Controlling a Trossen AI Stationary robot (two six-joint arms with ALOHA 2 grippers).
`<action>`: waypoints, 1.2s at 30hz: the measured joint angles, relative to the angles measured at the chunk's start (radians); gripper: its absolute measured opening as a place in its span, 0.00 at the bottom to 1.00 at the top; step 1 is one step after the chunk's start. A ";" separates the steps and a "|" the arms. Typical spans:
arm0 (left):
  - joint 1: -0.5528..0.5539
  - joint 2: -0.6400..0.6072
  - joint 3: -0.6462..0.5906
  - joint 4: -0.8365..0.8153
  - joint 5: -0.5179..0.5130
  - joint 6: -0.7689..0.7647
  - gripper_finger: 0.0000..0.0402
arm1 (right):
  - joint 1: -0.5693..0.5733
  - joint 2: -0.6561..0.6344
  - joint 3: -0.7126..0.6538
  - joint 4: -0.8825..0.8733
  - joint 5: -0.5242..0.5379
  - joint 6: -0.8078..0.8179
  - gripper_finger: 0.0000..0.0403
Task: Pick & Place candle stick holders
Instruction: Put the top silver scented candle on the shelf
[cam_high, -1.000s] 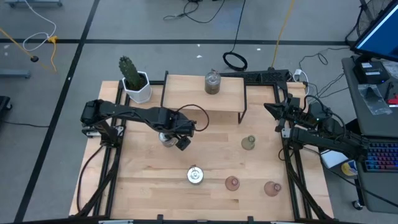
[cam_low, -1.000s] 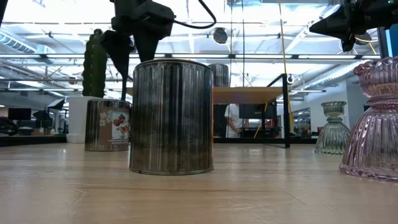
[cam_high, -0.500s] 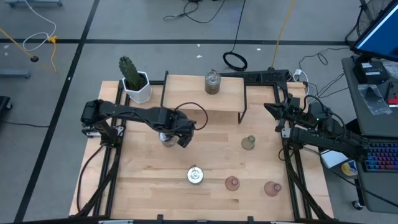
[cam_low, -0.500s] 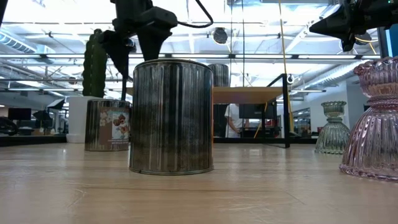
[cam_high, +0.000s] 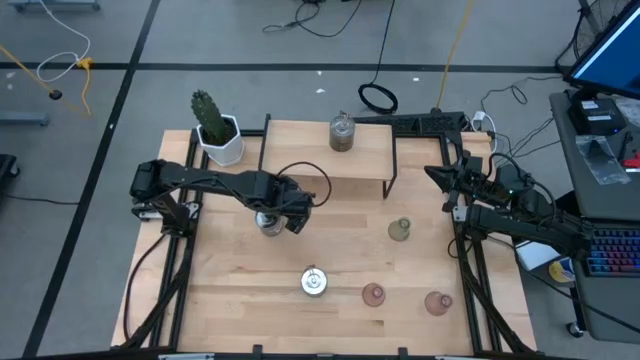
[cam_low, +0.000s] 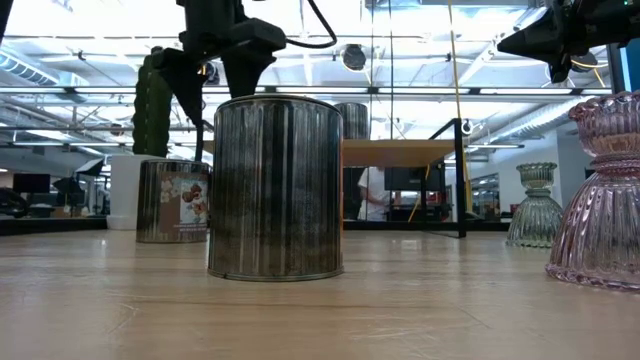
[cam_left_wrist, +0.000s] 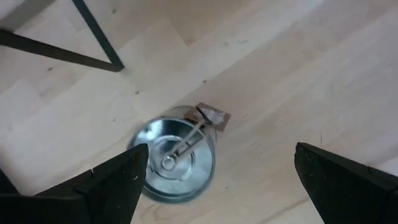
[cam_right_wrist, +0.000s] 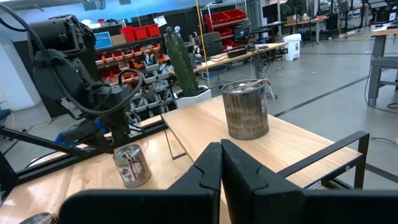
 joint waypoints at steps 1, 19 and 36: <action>0.000 0.000 0.000 0.000 -0.001 0.001 1.00 | 0.000 0.000 0.000 0.000 0.000 0.000 0.00; -0.026 0.000 0.000 0.005 -0.086 -0.118 1.00 | 0.000 0.000 0.000 0.000 0.000 0.000 0.00; -0.055 0.001 -0.001 -0.069 -0.052 -0.258 1.00 | 0.000 0.000 0.000 0.000 0.000 0.000 0.00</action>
